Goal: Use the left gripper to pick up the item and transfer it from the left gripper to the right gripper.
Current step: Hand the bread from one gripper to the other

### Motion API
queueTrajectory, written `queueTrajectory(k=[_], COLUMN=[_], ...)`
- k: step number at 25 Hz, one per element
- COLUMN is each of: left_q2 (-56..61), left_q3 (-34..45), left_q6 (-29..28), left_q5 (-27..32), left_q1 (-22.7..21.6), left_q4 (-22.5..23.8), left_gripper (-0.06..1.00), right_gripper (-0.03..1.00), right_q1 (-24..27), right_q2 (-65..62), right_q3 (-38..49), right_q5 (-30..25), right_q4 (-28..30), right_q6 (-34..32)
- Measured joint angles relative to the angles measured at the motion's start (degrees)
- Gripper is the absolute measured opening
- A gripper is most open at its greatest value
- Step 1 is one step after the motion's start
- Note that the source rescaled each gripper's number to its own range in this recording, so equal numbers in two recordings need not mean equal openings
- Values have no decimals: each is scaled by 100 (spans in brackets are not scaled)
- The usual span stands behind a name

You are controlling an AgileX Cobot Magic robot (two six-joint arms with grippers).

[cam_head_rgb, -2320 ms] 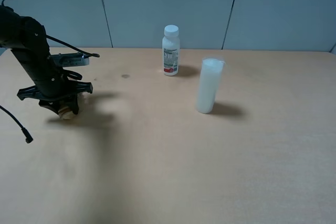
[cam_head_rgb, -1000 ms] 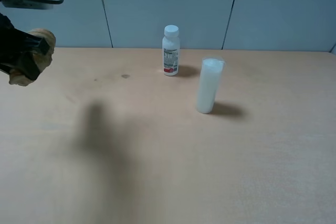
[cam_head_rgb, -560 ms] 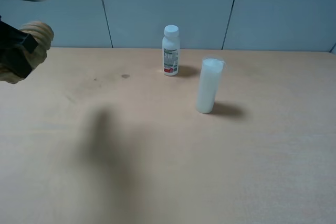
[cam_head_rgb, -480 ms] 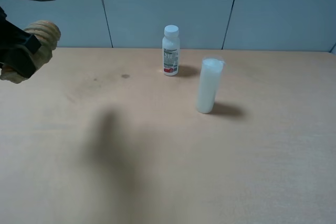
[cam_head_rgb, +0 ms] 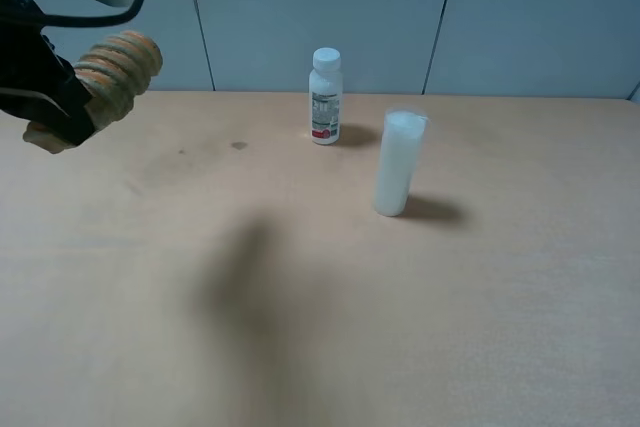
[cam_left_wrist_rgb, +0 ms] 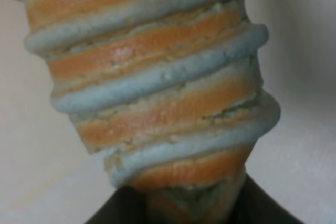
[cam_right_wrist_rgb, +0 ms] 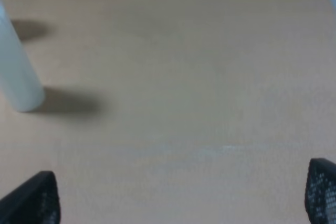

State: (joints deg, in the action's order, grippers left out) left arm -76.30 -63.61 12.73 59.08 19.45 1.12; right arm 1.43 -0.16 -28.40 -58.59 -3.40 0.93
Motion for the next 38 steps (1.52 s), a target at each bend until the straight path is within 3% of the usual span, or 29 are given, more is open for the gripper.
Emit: queueTrajectory(k=[8,13,18,22,25,29,35,38], left_q2=[0,0,0,0,0,0,0,0], left_q3=[0,0,0,0,0,0,0,0], left_q6=[1436,2194,2877,3694,4289,4846,5057,5166], left_q5=[-25,-417,-921,-973,-973,-973,-977,-988], left_q1=[407,496,496,496,496,496,496,496], left_q4=[4,-16,-21,-406,-882,-1328,-1517,-1676], left_gripper=[2,2,2,1,1,1,0,0], right_gripper=[100,100,100,100,100,100,100,100], right_q1=[0,0,0,0,0,0,-10,-258], right_q2=[0,0,178,916,1597,2486,3442,3836], right_q3=[0,0,-25,-237,-431,-557,-584,-584], right_q5=[0,0,0,14,139,383,832,948], right_q4=[0,-41,-408,-781,-1266,-2323,-3949,-4706], right_q6=[0,-45,-93,-93,259,972,2224,2857])
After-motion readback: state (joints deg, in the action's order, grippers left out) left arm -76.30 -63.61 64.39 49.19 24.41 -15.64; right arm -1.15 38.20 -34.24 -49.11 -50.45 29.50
